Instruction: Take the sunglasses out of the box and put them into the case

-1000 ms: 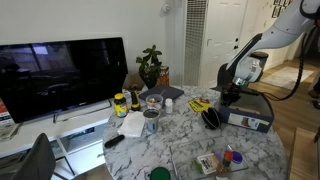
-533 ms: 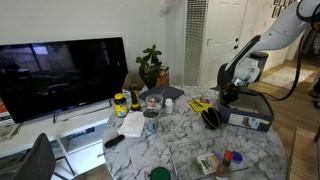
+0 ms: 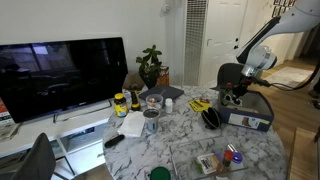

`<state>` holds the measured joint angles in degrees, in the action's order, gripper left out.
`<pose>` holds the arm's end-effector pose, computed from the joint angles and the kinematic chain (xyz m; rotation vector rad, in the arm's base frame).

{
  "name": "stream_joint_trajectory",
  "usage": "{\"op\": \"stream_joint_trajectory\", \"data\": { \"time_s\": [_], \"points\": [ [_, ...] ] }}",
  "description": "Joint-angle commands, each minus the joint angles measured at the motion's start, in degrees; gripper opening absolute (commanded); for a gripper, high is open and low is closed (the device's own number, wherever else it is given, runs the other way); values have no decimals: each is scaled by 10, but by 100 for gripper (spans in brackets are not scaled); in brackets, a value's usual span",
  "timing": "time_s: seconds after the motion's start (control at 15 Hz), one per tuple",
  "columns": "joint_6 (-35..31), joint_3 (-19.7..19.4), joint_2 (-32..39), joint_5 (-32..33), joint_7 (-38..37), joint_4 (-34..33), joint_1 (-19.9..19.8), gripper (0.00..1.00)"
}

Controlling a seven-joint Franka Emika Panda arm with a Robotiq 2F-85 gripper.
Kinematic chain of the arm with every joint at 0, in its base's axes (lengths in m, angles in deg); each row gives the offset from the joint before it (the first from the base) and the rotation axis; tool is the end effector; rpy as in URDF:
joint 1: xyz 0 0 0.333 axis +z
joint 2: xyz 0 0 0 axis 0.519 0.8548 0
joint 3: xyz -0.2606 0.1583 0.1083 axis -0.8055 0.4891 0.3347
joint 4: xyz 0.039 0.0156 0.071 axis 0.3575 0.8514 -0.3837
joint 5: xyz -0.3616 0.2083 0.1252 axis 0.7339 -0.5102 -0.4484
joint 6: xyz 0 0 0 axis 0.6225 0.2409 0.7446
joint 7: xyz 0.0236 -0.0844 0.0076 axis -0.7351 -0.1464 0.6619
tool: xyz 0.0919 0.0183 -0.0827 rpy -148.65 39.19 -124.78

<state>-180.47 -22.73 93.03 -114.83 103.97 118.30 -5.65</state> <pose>0.4624 -0.3218 0.1420 -2.7240 0.5519 -0.1312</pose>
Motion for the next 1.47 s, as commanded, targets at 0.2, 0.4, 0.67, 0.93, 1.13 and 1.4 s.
{"op": "stream_joint_trajectory", "data": {
  "time_s": [0.2, 0.4, 0.67, 0.93, 1.13, 1.4],
  "points": [
    [197, -63, -168, -21, 179, 89, 20, 2],
    [251, -72, -188, -99, 178, 82, 76, 2],
    [64, -65, -189, -88, 58, 88, 185, 2],
    [-116, -54, -161, -8, -84, 103, 264, 2],
    [-195, -74, -145, 133, -229, 133, 297, 2],
    [-165, -75, -138, 166, -234, 130, 294, 9]
  ]
}}
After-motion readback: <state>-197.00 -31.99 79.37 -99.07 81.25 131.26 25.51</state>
